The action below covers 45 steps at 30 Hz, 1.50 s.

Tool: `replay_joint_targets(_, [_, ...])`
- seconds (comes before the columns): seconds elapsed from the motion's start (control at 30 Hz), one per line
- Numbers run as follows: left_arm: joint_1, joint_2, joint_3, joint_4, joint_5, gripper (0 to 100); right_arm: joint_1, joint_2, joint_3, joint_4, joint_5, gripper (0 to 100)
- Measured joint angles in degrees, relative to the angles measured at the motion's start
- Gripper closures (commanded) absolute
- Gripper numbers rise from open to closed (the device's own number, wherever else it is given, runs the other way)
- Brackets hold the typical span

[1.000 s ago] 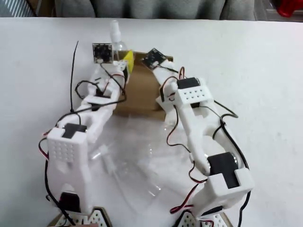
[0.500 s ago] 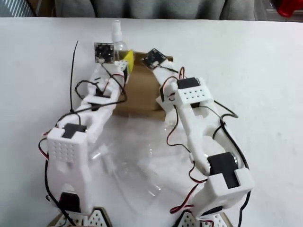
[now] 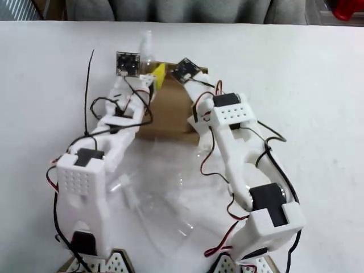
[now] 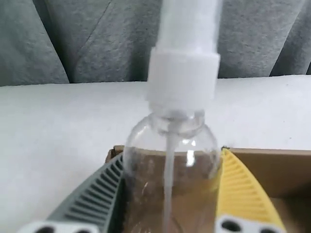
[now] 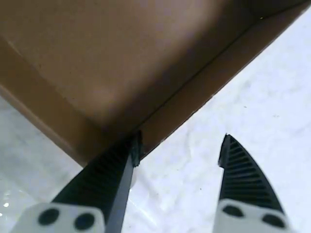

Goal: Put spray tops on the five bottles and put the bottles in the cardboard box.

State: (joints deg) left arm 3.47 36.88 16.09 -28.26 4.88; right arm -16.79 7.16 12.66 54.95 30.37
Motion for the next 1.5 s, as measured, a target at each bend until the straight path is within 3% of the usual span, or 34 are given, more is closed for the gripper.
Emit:
replay_joint_targets(0.87, [-0.1, 0.0, 0.1, 0.0, 1.1, 69, 0.0, 0.0, 0.0, 0.0, 0.0, 77.9])
replay_joint_targets(1.5, [-1.3, -7.1, 7.9, -0.1, 1.1, 69, 0.0, 0.0, 0.0, 0.0, 0.0, 77.9])
